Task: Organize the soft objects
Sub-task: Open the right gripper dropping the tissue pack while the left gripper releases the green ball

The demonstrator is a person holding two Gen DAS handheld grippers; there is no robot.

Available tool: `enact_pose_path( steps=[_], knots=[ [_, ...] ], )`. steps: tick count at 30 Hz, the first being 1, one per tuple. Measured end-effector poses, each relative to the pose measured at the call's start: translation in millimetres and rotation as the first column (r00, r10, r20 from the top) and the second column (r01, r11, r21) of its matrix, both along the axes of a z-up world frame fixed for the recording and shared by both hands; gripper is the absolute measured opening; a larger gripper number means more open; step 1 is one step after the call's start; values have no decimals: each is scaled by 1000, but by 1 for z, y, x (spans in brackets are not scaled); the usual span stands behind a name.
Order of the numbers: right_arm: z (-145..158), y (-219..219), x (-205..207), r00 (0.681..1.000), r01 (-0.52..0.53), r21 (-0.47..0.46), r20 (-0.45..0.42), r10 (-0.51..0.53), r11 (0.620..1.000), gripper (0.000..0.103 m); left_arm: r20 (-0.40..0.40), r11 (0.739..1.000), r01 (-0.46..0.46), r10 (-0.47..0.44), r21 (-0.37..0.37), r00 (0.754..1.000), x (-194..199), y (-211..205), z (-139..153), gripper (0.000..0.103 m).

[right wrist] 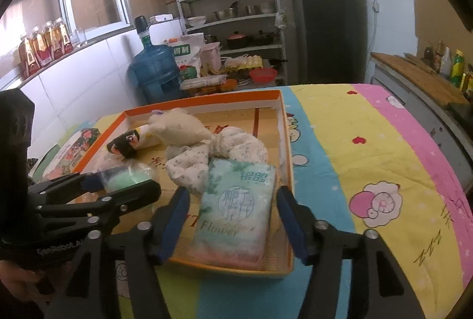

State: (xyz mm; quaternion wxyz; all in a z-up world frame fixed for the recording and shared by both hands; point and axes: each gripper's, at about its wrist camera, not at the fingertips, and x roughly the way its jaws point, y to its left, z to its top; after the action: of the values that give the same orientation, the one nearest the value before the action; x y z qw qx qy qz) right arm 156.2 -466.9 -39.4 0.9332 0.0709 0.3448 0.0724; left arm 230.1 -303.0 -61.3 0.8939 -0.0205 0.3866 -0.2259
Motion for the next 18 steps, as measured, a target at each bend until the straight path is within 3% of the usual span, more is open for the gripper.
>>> enact_pose_path(
  steps=[7, 18],
  knots=[
    [8, -4, -9, 1000, 9, 19, 27, -10, 1000, 69, 25, 1000, 2, -2, -24, 1000, -9, 7, 9, 71],
    [24, 0, -25, 998, 18, 15, 63, -19, 1000, 69, 86, 999, 6, -2, -47, 996, -30, 16, 28, 72]
  ],
)
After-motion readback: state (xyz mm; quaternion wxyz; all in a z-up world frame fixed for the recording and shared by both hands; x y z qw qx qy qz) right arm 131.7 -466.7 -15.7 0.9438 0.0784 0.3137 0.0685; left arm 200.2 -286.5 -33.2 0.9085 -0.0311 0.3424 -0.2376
